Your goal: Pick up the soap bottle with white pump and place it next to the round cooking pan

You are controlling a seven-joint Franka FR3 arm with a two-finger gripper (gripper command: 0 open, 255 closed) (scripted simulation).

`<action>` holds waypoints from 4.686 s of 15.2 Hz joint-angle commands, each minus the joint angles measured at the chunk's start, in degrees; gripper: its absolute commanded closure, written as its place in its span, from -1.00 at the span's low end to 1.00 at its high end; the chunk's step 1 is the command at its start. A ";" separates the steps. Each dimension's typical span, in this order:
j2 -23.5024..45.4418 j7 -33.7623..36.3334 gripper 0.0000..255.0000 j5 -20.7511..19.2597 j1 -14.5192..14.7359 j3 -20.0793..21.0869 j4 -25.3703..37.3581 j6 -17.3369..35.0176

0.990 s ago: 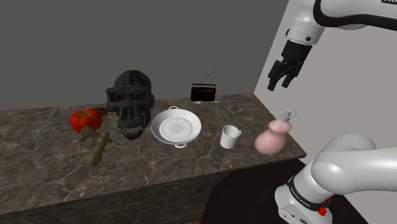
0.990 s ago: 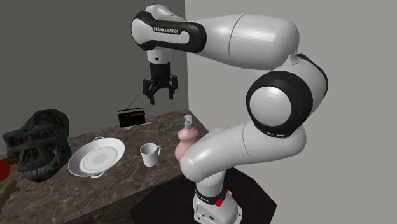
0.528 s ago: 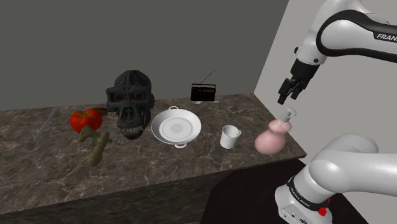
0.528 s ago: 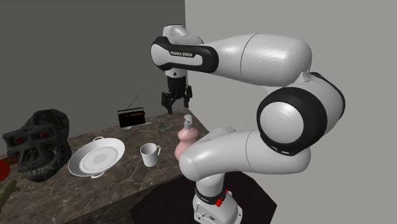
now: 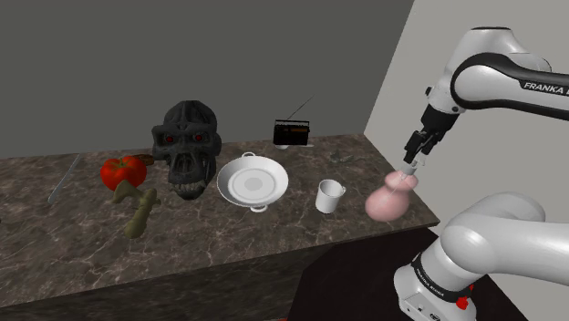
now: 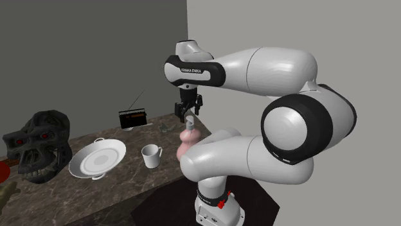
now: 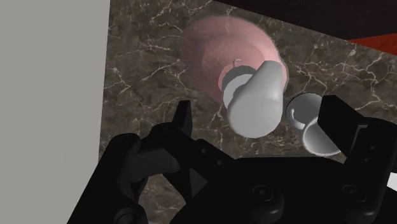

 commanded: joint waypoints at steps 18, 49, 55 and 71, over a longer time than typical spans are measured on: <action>-0.09 0.01 1.00 -0.75 -0.39 -0.68 -2.85 2.77; 3.92 -0.50 1.00 3.31 1.76 3.23 20.55 -16.57; 5.88 -0.68 1.00 3.88 2.10 3.74 26.32 -20.38; 12.63 -1.35 1.00 5.06 2.94 4.61 43.33 -30.66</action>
